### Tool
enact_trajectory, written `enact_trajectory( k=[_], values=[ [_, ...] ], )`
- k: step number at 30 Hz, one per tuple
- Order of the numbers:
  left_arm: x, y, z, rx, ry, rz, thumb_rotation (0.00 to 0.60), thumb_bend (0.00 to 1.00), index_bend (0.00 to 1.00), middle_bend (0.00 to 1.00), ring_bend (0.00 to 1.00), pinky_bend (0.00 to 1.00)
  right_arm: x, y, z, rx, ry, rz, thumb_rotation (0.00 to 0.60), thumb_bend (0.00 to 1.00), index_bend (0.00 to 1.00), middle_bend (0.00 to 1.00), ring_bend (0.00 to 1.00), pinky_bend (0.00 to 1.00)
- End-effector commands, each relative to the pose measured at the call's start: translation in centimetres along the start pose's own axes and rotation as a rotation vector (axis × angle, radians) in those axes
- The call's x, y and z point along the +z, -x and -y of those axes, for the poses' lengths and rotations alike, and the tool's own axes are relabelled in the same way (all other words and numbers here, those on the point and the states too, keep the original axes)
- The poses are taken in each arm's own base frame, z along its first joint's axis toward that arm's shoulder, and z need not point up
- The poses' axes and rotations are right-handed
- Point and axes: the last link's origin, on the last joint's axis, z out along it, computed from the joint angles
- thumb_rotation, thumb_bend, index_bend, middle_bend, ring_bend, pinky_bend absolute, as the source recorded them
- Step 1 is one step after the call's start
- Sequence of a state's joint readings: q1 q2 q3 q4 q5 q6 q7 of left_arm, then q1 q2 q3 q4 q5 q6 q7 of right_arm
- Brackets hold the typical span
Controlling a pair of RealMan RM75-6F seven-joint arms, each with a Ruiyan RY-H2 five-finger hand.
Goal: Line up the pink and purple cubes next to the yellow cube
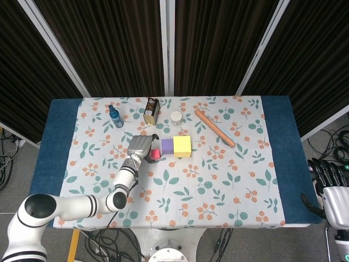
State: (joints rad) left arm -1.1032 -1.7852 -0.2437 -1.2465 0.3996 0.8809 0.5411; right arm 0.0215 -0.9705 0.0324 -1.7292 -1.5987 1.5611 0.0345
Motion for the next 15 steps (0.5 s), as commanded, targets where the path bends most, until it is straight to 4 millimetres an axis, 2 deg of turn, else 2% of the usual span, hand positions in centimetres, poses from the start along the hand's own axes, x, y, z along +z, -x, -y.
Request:
enact_trajectory(
  k=[1,4,15],
  values=[
    [0.1,0.2,-0.3,0.027,0.006,-0.012,0.600,0.06,0.21,0.82,0.83,0.88,0.0,0.0,0.0,0.000,0.000,0.000,0.600,0.23,0.00,0.01,0.00,0.02],
    [0.2,0.5,-0.5,0.033,0.007,-0.025,0.600,0.06,0.18,0.82,0.83,0.88,0.0,-0.1,0.0,-0.001,0.002,-0.002,0.600,0.23,0.00,0.01,0.00,0.02],
    [0.9,1.4,-0.9,0.142,-0.008,-0.066,0.600,0.05,0.16,0.83,0.83,0.88,-0.1,-0.2,-0.1,-0.004,0.009,-0.004,0.600,0.22,0.00,0.01,0.00,0.02]
  ],
)
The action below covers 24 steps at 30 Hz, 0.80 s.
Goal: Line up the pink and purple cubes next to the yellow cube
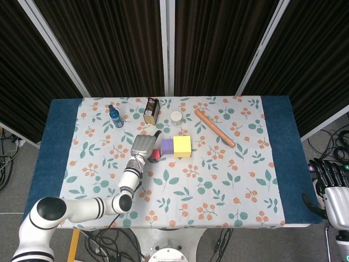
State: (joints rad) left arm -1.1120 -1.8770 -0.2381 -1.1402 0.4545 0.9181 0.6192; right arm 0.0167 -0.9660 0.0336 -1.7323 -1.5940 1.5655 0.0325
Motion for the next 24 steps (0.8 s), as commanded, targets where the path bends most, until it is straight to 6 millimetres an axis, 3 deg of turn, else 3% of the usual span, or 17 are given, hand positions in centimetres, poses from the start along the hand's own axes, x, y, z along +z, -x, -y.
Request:
enact_trajectory(
  k=[1,24],
  values=[
    [0.2,0.2,-0.1,0.026,-0.006,-0.018,0.600,0.05,0.16,0.83,0.83,0.88,0.0,0.0,0.0,0.000,0.002,0.000,0.600,0.23,0.00,0.01,0.00,0.02],
    [1.7,-0.1,-0.6,0.037,-0.030,-0.066,0.600,0.05,0.16,0.84,0.83,0.88,-0.1,0.0,-0.4,-0.001,0.016,0.002,0.600,0.23,0.00,0.01,0.00,0.02]
  ],
)
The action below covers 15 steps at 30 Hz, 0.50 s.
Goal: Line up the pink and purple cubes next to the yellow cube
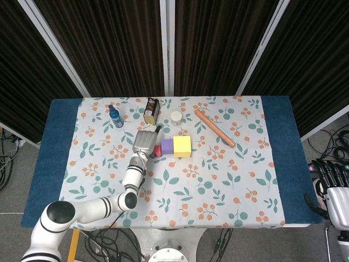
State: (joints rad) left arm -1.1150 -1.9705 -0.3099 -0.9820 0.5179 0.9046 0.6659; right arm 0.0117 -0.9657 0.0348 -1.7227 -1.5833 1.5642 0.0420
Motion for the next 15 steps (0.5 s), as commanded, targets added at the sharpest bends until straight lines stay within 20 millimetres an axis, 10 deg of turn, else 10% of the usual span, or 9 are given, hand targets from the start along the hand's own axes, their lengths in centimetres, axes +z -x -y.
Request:
enact_trajectory(
  k=[1,15],
  values=[
    [0.15,-0.07,-0.06,-0.004,-0.002,-0.003,0.600,0.05,0.16,0.84,0.83,0.88,0.01,0.00,-0.03,0.000,0.001,0.000,0.600,0.23,0.00,0.01,0.00,0.02],
    [0.56,0.29,0.23,0.059,-0.004,-0.042,0.600,0.05,0.16,0.83,0.83,0.88,0.00,-0.04,-0.12,-0.002,0.002,0.000,0.600,0.23,0.00,0.01,0.00,0.02]
  ],
)
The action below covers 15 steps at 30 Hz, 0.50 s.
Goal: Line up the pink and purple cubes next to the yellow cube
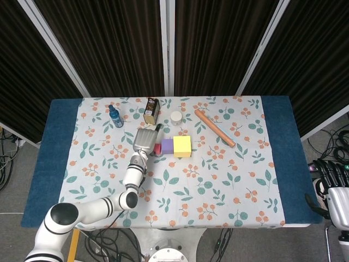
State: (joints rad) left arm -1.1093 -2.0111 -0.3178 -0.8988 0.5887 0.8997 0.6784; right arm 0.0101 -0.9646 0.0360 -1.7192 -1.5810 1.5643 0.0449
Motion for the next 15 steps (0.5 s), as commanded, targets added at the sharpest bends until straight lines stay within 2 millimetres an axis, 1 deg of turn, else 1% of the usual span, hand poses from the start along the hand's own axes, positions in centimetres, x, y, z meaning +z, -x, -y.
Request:
enact_trajectory(
  k=[1,15],
  values=[
    [0.03,0.08,0.02,-0.006,-0.003,-0.003,0.600,0.05,0.16,0.83,0.83,0.88,0.03,0.01,0.04,-0.001,-0.001,0.001,0.600,0.23,0.00,0.01,0.00,0.02],
    [0.31,-0.01,-0.82,-0.013,-0.003,-0.004,0.600,0.04,0.15,0.83,0.83,0.88,-0.30,-0.23,-0.16,-0.005,0.008,-0.004,0.600,0.23,0.00,0.01,0.00,0.02]
  ],
)
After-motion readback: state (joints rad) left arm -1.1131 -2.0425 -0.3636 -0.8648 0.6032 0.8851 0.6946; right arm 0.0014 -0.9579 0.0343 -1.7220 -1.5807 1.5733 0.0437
